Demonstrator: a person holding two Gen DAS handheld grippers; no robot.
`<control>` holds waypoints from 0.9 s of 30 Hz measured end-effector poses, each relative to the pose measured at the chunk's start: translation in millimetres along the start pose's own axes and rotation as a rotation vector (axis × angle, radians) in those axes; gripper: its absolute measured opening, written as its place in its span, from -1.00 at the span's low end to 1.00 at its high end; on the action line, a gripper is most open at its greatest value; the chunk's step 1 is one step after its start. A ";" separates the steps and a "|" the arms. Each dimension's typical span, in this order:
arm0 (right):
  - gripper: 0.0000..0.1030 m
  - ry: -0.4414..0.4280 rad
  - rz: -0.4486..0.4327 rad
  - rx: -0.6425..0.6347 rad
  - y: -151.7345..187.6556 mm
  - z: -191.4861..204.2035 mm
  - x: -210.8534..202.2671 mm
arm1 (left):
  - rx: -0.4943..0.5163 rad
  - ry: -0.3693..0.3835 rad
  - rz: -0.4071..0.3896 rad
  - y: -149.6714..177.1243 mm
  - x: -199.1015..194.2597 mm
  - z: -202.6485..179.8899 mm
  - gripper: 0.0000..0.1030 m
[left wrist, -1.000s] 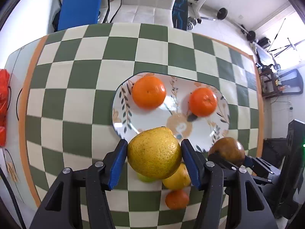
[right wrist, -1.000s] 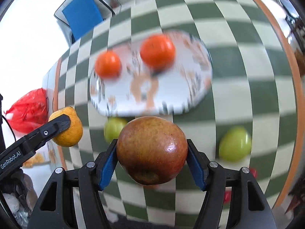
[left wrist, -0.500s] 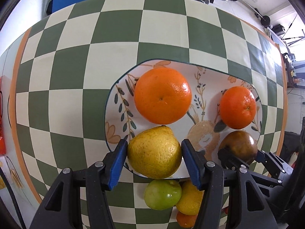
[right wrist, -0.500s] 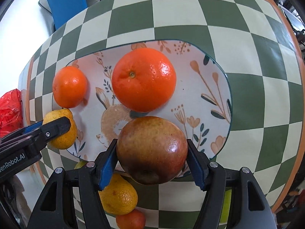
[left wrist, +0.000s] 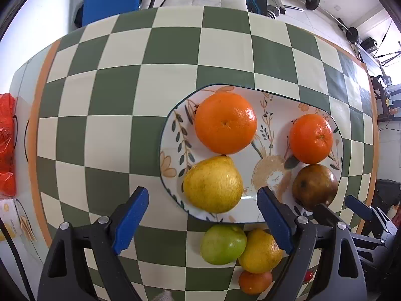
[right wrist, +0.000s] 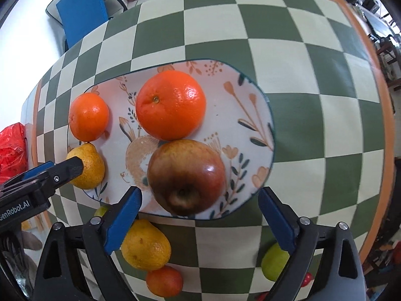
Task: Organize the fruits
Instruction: 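Lift both tools away from the plate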
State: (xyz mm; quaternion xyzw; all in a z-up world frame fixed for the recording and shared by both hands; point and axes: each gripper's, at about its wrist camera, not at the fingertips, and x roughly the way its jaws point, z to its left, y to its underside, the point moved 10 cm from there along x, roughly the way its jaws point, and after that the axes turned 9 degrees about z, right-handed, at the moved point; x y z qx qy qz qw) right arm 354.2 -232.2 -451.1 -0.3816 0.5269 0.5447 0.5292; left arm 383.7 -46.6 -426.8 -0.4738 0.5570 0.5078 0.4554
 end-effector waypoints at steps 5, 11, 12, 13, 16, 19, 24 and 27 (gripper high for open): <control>0.87 0.042 -0.068 -0.006 13.5 -2.9 -23.2 | -0.011 -0.040 -0.082 18.2 -25.6 8.1 0.72; 0.87 0.081 -0.157 -0.019 29.6 2.5 -55.3 | -0.008 -0.067 -0.184 35.1 -59.4 10.2 0.72; 0.87 0.084 -0.168 -0.022 31.8 4.6 -59.5 | -0.010 -0.066 -0.201 36.9 -66.4 10.9 0.72; 0.87 0.085 -0.181 -0.026 36.1 6.3 -65.7 | -0.009 -0.065 -0.214 39.3 -68.2 4.5 0.72; 0.87 0.089 -0.213 -0.035 45.8 9.6 -81.5 | -0.001 -0.062 -0.255 49.4 -81.7 -1.9 0.72; 0.87 0.087 -0.234 -0.039 56.4 10.2 -93.3 | 0.004 -0.055 -0.286 61.2 -96.0 -4.4 0.72; 0.87 0.104 -0.286 -0.050 75.7 13.1 -116.7 | 0.008 -0.046 -0.348 79.9 -120.9 -6.8 0.72; 0.87 0.114 -0.324 -0.060 88.0 15.6 -134.4 | 0.008 -0.049 -0.381 90.5 -133.3 -7.1 0.72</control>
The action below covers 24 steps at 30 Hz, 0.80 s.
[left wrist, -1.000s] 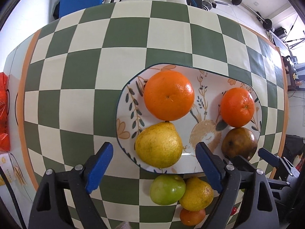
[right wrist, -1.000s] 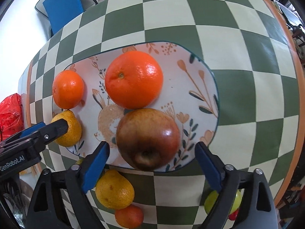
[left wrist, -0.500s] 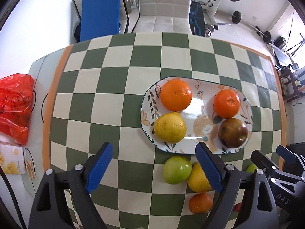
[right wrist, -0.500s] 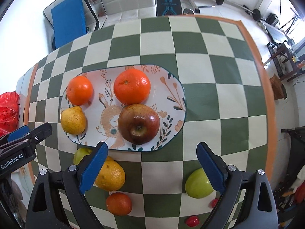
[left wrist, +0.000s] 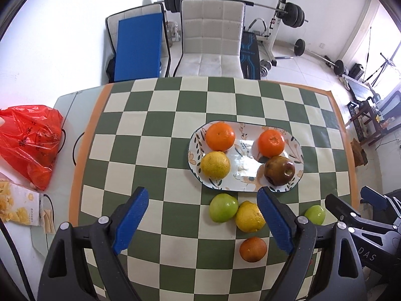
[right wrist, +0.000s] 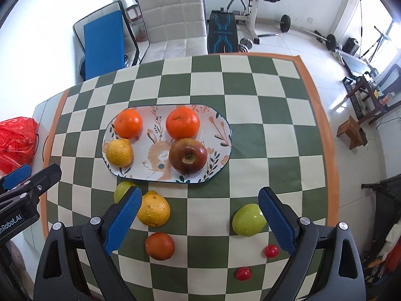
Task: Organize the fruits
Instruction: 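Lift both tools away from the plate, then grasp a large yellow orange with the right tool while the left tool grasps a green apple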
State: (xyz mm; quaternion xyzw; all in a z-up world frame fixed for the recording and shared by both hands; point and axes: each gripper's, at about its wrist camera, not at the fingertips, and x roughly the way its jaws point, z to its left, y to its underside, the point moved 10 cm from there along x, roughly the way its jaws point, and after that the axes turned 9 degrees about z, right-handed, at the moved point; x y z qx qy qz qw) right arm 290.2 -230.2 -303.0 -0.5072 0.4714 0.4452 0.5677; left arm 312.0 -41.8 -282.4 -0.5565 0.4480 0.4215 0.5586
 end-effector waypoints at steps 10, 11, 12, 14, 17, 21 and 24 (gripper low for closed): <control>0.87 0.004 -0.102 0.002 19.3 2.3 -58.5 | 0.023 0.019 -0.072 16.9 -41.2 -4.3 0.72; 0.87 0.003 -0.112 0.004 21.2 2.4 -64.3 | 0.025 0.021 -0.077 17.7 -44.0 -5.0 0.72; 0.87 0.002 -0.118 0.007 22.9 2.4 -68.9 | 0.027 0.026 -0.083 18.5 -47.7 -6.2 0.72; 0.87 0.000 -0.131 0.012 26.0 2.4 -76.8 | 0.028 0.032 -0.091 19.9 -52.4 -7.8 0.72; 0.87 0.001 -0.147 0.017 30.2 2.4 -85.9 | 0.030 0.035 -0.103 20.4 -57.5 -10.6 0.72; 0.87 -0.004 -0.161 0.039 33.1 -1.4 -91.1 | 0.031 0.032 -0.105 19.8 -58.3 -13.1 0.72; 0.87 -0.018 -0.154 0.057 33.3 -3.9 -89.6 | 0.028 0.022 -0.096 17.5 -54.4 -13.4 0.72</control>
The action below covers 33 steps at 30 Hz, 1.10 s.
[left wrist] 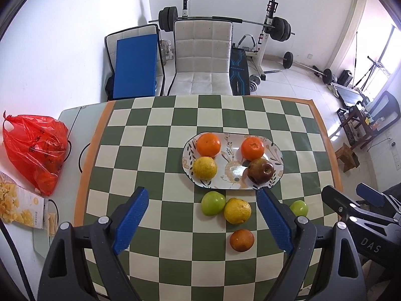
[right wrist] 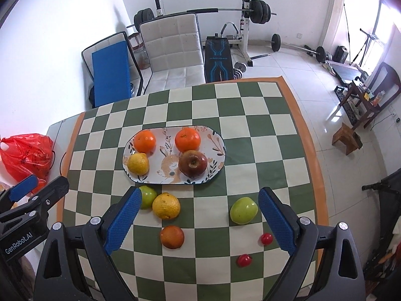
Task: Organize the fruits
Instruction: 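Grasp a large yellow orange with the right tool while the left tool grasps a green apple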
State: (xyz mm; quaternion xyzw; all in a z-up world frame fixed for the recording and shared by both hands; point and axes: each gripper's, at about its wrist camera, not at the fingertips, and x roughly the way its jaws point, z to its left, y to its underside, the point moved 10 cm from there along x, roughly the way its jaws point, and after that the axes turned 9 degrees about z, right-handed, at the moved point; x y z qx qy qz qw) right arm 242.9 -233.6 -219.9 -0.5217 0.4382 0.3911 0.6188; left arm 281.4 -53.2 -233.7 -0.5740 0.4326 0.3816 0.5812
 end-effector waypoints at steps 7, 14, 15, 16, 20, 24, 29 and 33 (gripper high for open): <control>0.87 -0.055 0.067 0.040 0.2 -1.9 26.8 | -0.020 -0.109 0.079 4.0 43.9 24.7 0.99; 0.87 -0.178 0.279 0.048 21.8 19.3 128.1 | -0.077 -0.236 0.265 32.5 115.4 67.8 0.99; 0.87 -0.181 0.308 0.039 25.7 24.2 145.7 | -0.086 -0.239 0.284 36.9 121.8 70.9 0.99; 0.86 -0.182 0.330 0.031 28.2 27.9 160.3 | -0.096 -0.240 0.308 41.6 129.6 74.4 0.99; 0.77 -0.225 0.451 0.024 45.4 47.4 219.7 | -0.118 -0.240 0.369 50.1 148.4 78.0 0.99; 0.41 -0.262 0.514 0.018 56.9 61.4 257.2 | -0.126 -0.206 0.406 48.6 163.7 68.9 0.99; 0.29 -0.266 0.515 -0.014 61.1 58.3 262.7 | -0.077 -0.151 0.436 40.4 182.9 42.6 0.99; 0.29 -0.226 0.502 -0.013 65.8 28.8 251.1 | 0.044 -0.109 0.488 39.9 212.0 10.0 0.99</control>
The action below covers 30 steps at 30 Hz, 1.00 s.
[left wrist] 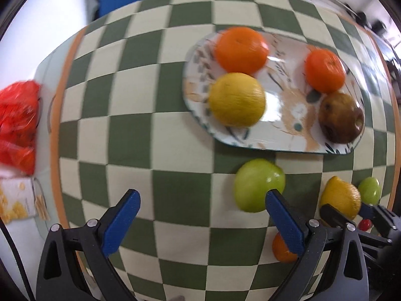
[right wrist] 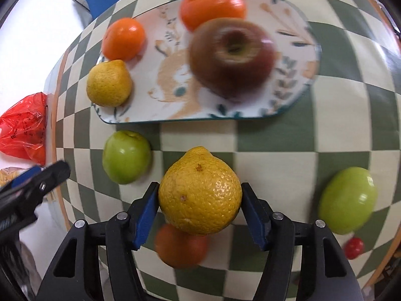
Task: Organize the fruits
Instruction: 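Grasp a large yellow orange with the right tool while the left tool grasps a green apple, then carry the yellow orange and green apple onto the plate and open both tools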
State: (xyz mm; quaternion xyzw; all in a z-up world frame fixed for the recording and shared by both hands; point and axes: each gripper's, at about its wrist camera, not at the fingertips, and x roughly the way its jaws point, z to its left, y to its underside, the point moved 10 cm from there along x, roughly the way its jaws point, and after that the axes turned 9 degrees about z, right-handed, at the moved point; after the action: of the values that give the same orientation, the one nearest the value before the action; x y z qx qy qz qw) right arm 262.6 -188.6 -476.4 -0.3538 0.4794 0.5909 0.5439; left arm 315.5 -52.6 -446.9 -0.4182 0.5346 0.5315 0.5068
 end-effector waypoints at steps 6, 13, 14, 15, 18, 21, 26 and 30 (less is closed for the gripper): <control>0.29 0.049 0.009 0.040 13.6 -38.0 -7.1 | 0.152 0.004 0.049 -8.3 26.3 -39.8 0.92; 0.29 0.033 0.012 0.064 15.8 -38.2 0.9 | 0.160 0.034 0.068 6.7 34.9 -48.7 0.02; 0.29 0.026 0.015 0.064 16.2 -37.8 2.6 | 0.142 0.049 0.073 12.4 36.1 -46.1 0.02; 0.29 0.023 0.019 0.061 15.4 -36.7 5.2 | 0.124 0.064 0.082 18.4 38.3 -43.3 0.02; 0.29 0.014 0.033 0.058 16.5 -31.3 14.3 | 0.078 0.098 0.083 29.5 42.0 -36.0 0.02; 0.31 0.011 0.030 0.058 17.3 -33.6 14.0 | 0.044 0.118 0.077 33.8 42.8 -30.3 0.02; 0.30 0.017 0.022 0.054 12.5 -34.0 12.0 | 0.014 0.138 0.063 34.7 42.8 -16.7 0.02; 0.29 0.036 0.016 0.044 8.3 -29.4 9.1 | -0.005 0.206 0.042 36.5 19.3 -13.3 0.02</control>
State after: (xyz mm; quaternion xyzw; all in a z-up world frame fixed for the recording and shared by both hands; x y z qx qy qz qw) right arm 250.0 -213.3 -492.0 -0.3483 0.5046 0.5783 0.5381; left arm 275.6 -60.9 -461.7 -0.4606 0.5911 0.4977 0.4369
